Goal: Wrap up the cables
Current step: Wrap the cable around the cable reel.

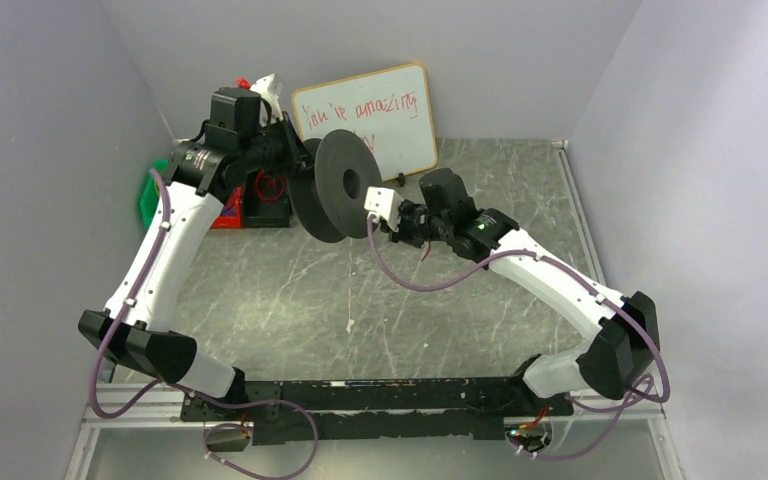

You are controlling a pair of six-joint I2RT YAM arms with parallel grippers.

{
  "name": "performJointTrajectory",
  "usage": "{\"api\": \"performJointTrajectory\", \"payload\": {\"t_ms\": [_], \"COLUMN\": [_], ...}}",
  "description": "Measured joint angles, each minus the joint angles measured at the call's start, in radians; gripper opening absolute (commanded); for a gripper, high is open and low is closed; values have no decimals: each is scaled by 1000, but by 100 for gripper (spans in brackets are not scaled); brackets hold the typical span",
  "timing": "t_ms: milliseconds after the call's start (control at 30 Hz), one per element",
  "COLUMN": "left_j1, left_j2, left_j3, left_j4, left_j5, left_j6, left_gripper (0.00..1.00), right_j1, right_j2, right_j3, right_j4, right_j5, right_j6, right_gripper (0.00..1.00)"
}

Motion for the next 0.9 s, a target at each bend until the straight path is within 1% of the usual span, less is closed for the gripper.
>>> {"api": "performJointTrajectory", "payload": {"t_ms": [233,367,600,700,900], "left_j1": [0,0,-2,-8,-18], "left_j2": [0,0,0,0,0], "left_j3": [-39,-85,-134,-141,-151], "left_j4": [3,10,20,24,63], "left_j5": [-62,-91,-140,-148,-211], "left_j6": [-14,-25,-16,-6,2], "left_gripper": [3,3,3,3,3], "right_j1": [93,113,122,122,134], "right_j2": [33,76,149,151,151], "right_j3": [69,89,142,151,166], "right_j4": [-72,-107,-165,-189,-196], "right_j5": [89,110,99,93,57], "right_j6": [-58,-62,-42,-36,-38], "right_gripper": [1,2,6,8,9]}}
